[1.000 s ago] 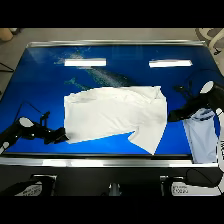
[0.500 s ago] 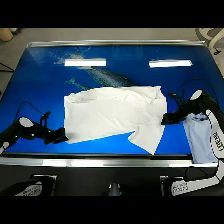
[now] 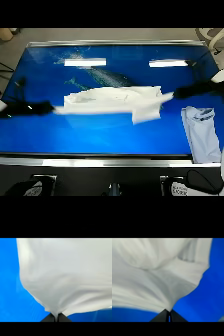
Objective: Fold the shirts.
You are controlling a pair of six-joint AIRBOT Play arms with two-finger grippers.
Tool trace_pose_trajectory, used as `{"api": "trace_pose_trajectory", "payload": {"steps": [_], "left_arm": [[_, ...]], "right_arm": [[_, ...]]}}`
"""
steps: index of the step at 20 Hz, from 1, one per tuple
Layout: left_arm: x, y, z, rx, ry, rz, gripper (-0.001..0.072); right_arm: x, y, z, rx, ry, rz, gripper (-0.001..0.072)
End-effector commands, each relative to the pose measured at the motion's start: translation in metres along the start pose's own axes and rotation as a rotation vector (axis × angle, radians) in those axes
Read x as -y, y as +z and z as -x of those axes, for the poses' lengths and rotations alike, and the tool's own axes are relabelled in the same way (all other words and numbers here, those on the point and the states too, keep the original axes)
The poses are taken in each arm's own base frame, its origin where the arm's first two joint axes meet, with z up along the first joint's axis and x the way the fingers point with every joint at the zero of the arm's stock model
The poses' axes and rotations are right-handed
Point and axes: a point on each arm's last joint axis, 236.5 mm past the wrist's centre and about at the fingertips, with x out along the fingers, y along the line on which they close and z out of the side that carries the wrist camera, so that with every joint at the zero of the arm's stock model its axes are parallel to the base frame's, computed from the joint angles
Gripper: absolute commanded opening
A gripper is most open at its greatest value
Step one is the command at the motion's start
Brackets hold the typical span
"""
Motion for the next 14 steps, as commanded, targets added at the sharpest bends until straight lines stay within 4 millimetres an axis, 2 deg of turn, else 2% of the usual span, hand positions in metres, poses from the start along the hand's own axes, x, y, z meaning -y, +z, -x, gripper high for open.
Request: {"api": "trace_pose_trajectory", "payload": {"steps": [1,2,3,4,5,6,8,10,12,14], "left_arm": [[0.096,0.134,0.219,0.658,0.005,-0.248,0.0025],[0.130,0.150,0.305,0.883,-0.004,-0.312,0.0024],[0.157,0.148,0.373,1.055,-0.027,-0.348,0.0025],[0.179,0.136,0.427,1.184,-0.071,-0.359,0.0025],[0.193,0.121,0.460,1.251,-0.111,-0.354,0.0025],[0.199,0.108,0.477,1.279,-0.132,-0.351,0.0025],[0.201,0.092,0.485,1.280,-0.122,-0.365,0.0025],[0.195,0.093,0.480,1.266,-0.090,-0.365,0.0025],[0.188,0.103,0.473,1.254,-0.058,-0.359,0.0025],[0.179,0.115,0.451,1.193,-0.032,-0.349,0.0025]], "right_arm": [[-0.021,0.135,0.240,0.607,-0.401,0.246,0.0016],[-0.047,0.150,0.329,0.810,-0.523,0.289,0.0016],[-0.075,0.150,0.402,0.991,-0.603,0.295,0.0016],[-0.103,0.138,0.458,1.127,-0.655,0.304,0.0015],[-0.130,0.120,0.496,1.203,-0.693,0.332,0.0015],[-0.149,0.103,0.517,1.227,-0.723,0.357,0.0015],[-0.167,0.080,0.531,1.217,-0.753,0.386,0.0015],[-0.164,0.071,0.531,1.177,-0.794,0.396,0.0016],[-0.153,0.070,0.521,1.121,-0.812,0.393,0.0016],[-0.137,0.071,0.498,1.025,-0.805,0.384,0.0016]]}}
